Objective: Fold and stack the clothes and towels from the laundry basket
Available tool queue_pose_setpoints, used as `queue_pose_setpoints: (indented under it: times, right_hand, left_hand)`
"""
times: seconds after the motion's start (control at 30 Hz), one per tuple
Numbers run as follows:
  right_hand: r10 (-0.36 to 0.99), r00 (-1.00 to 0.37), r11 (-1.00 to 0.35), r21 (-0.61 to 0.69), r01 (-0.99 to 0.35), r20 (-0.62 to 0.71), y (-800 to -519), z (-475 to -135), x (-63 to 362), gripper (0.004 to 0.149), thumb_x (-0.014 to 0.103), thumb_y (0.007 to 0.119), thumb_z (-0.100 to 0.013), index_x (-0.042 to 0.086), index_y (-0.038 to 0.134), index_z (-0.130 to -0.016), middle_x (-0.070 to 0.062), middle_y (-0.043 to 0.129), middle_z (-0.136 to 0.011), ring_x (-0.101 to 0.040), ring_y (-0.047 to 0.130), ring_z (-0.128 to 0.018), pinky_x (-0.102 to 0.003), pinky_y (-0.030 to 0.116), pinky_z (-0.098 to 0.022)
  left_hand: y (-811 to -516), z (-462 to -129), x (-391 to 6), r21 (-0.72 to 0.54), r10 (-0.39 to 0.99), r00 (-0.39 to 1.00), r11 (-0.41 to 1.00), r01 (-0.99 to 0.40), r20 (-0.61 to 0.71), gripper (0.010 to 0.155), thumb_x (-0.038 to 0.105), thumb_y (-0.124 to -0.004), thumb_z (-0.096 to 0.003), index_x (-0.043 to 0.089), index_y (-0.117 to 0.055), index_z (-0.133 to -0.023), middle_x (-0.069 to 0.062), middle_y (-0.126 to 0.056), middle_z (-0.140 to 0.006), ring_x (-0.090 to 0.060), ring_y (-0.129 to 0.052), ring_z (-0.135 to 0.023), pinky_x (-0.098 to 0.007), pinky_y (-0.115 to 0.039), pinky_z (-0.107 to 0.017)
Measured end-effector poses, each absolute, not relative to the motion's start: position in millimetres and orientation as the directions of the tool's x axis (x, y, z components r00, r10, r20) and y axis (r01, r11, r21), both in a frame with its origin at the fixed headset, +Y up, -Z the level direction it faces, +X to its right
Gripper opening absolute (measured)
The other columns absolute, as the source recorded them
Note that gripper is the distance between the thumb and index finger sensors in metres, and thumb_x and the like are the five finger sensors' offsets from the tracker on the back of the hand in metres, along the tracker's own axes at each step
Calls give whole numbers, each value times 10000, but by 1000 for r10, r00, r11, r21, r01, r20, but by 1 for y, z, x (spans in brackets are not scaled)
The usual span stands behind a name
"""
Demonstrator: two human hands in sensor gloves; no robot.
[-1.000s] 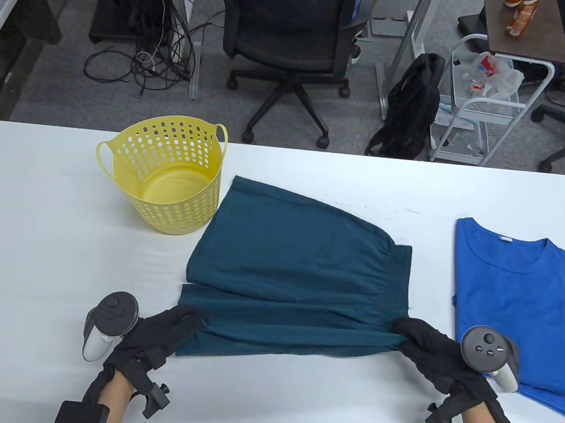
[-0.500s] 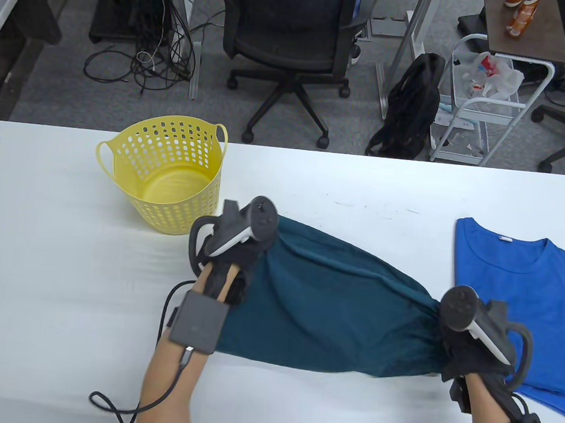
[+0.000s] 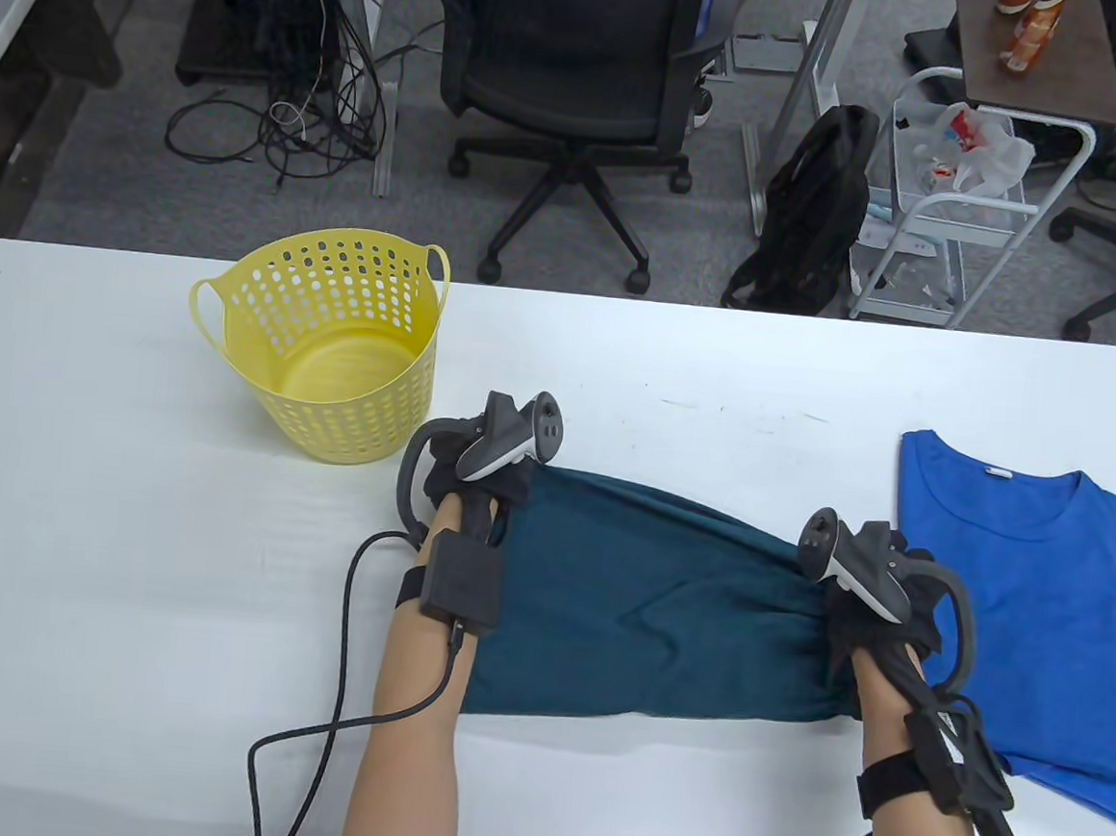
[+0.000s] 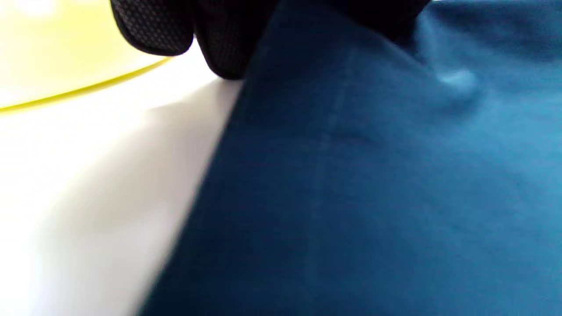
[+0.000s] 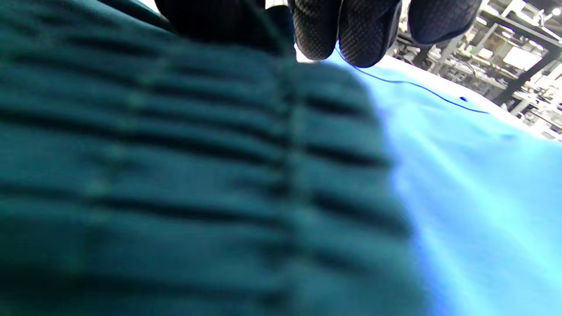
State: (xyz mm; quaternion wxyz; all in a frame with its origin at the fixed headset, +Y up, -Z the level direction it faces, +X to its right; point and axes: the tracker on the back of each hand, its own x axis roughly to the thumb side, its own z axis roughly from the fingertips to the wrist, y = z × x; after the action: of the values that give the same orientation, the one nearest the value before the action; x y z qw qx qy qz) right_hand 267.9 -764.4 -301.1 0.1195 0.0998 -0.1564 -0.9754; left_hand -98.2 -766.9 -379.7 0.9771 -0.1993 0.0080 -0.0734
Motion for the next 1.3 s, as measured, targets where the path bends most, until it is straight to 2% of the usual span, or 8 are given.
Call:
queue_pose_setpoints:
  times: [0.23, 0.37, 0.73, 0.87, 0.97, 1.07, 1.17, 1.3]
  right_hand:
    - [122, -957, -954, 234, -186, -264, -729, -291, 273, 612, 304, 742, -618, 50, 556, -1142, -299, 672, -1084, -506, 793, -853, -660, 668, -623]
    - [43, -921, -855, 463, -234, -387, -744, -289, 270, 826, 413, 783, -604, -36, 407, -1185, -320, 650, -1099, -553, 752, -882, -679, 649, -635]
    - [23, -830, -863, 408, -297, -557, -773, -290, 268, 1017, 399, 951, -428, -188, 491, -1121, -208, 807, -851, -368, 840, -740, -687, 614, -649]
    - [65, -806, -852, 387, -351, -588, -774, -288, 271, 849, 391, 960, -434, -81, 624, -1055, -155, 800, -780, -358, 803, -717, -720, 563, -650]
    - [104, -822, -856, 370, -361, -561, -775, -283, 268, 671, 394, 951, -463, 4, 728, -961, -376, 551, -1039, -597, 562, -915, -798, 411, -645]
    - [168, -850, -916, 239, -322, -500, -777, -275, 259, 479, 317, 965, -486, 53, 778, -839, -378, 641, -998, -622, 620, -863, -770, 553, -630]
    - [254, -873, -876, 285, -390, -416, -769, -273, 258, 519, 320, 894, -539, 54, 670, -924, -249, 807, -908, -364, 887, -726, -605, 775, -583]
    - [611, -710, -631, 325, -704, -350, -758, -268, 266, 871, 339, 775, -629, 109, 141, -1181, -371, 627, -1073, -428, 890, -757, -573, 843, -513]
  left_hand:
    - [-760, -317, -162, -441, -63, 990, 897, 0, -128, 519, 538, -657, -613, 204, -812, -979, -133, -842, -1056, -350, -934, -878, -547, -786, -659]
    - [-762, -284, -181, -393, -14, 990, 919, -42, -137, 735, 590, -635, -586, 171, -543, -1183, -192, -703, -1167, -390, -874, -941, -570, -753, -682]
    - [-748, -202, -214, -180, 50, 998, 982, -55, -31, 783, 606, -639, -566, 170, -500, -1201, -191, -650, -1200, -403, -819, -992, -583, -736, -696]
    - [-756, -189, -231, -120, 137, 990, 983, -140, -31, 768, 590, -660, -564, 161, -536, -1189, -190, -679, -1184, -406, -826, -985, -589, -738, -691]
    - [-756, -188, -241, -132, 120, 992, 983, -124, -38, 763, 585, -657, -567, 167, -523, -1191, -188, -656, -1196, -411, -797, -1011, -598, -724, -701]
    - [-753, -186, -247, -98, 175, 984, 979, -178, -36, 750, 580, -660, -567, 179, -529, -1187, -185, -655, -1197, -410, -792, -1016, -600, -721, -704]
    - [-752, -185, -253, -80, 193, 980, 977, -196, -47, 742, 580, -661, -567, 186, -537, -1183, -181, -662, -1194, -404, -798, -1014, -595, -727, -701]
    - [-757, -186, -264, -93, 166, 982, 980, -175, -93, 762, 581, -661, -567, 180, -504, -1195, -186, -650, -1200, -407, -793, -1018, -594, -727, -702]
